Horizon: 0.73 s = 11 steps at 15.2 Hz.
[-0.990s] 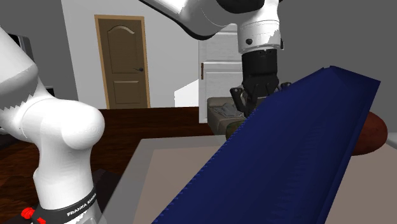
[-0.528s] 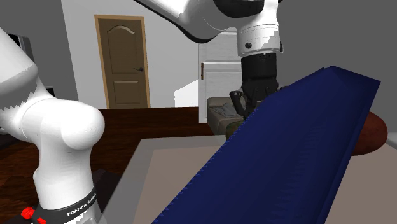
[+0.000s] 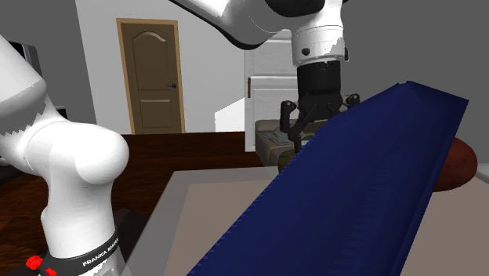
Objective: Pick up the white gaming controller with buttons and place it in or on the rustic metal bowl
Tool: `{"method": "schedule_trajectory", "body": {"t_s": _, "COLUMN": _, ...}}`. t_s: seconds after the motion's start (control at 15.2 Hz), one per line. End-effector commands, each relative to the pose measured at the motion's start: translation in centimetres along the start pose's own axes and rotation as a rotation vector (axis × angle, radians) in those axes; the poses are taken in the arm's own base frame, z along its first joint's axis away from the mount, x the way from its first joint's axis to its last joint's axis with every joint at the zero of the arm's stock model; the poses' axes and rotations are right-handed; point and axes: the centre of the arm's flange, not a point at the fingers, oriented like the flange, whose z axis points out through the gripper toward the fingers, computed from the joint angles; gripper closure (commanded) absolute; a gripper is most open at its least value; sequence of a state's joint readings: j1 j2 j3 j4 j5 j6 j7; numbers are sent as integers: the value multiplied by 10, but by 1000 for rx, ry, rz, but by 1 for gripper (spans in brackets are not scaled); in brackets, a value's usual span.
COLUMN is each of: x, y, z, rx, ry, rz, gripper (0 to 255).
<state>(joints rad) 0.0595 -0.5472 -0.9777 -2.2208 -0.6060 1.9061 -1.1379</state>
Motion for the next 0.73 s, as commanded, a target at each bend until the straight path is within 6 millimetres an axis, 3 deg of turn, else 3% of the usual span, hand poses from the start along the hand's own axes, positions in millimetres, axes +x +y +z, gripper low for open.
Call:
{"method": "schedule_trajectory", "body": {"t_s": 0.0, "x": -1, "y": 0, "z": -19, "rx": 1, "ry": 0, "rz": 0, "gripper": 0}}
{"method": "schedule_trajectory", "body": {"t_s": 0.13, "x": -1, "y": 0, "z": -43, "rx": 1, "ry": 0, "rz": 0, "gripper": 0}}
{"method": "schedule_trajectory", "body": {"t_s": 0.66, "x": -1, "y": 0, "z": -43, "rx": 1, "ry": 0, "rz": 0, "gripper": 0}}
